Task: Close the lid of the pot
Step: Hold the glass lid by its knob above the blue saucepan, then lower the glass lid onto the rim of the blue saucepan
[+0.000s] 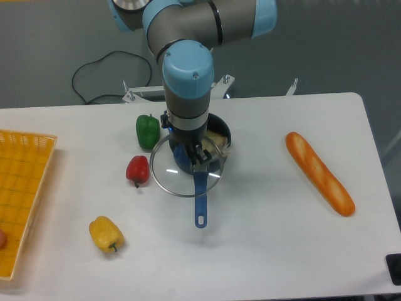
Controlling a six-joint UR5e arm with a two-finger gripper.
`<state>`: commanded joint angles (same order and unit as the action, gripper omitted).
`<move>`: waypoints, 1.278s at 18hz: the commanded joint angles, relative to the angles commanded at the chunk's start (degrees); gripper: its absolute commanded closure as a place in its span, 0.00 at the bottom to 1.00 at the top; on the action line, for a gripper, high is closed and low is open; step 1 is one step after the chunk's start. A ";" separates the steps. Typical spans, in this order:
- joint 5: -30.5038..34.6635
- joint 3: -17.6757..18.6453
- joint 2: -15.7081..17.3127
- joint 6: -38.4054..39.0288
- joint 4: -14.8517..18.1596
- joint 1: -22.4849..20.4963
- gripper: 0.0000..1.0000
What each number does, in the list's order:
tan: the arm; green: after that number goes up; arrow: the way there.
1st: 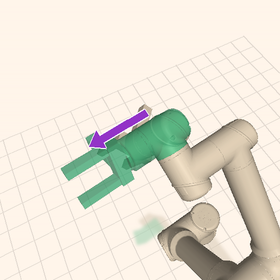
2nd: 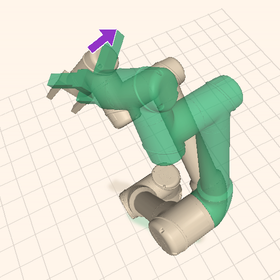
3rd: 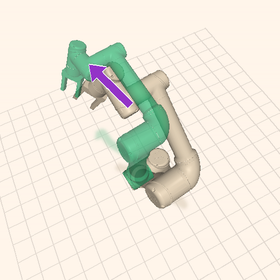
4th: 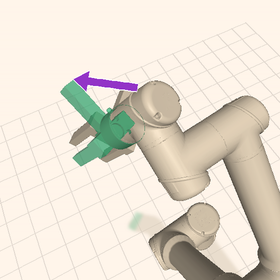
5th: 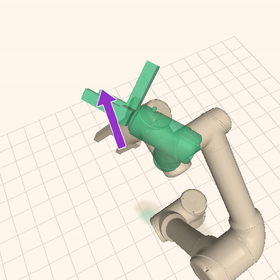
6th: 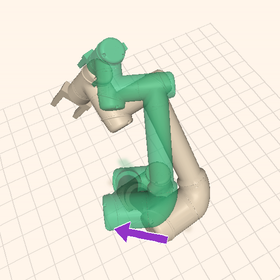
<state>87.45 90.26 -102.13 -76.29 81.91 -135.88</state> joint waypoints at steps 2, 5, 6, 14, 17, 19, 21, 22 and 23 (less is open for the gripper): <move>0.18 0.00 0.09 -0.09 0.26 0.17 0.60; 0.26 0.62 0.17 -0.09 0.53 0.79 0.60; 0.26 0.97 0.52 -0.09 0.53 0.88 0.60; 3.69 4.22 1.67 -3.78 0.62 0.88 0.60; 3.69 4.66 2.20 -4.13 0.70 0.79 0.60; 3.69 5.62 2.81 -4.92 0.70 0.70 0.60; 3.69 6.85 3.69 -5.88 0.53 0.53 0.60; 3.78 7.12 3.95 -6.41 0.53 0.35 0.60; 4.48 7.12 3.96 -7.11 0.53 0.18 0.60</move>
<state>91.93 97.38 -98.17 -83.40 82.44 -135.70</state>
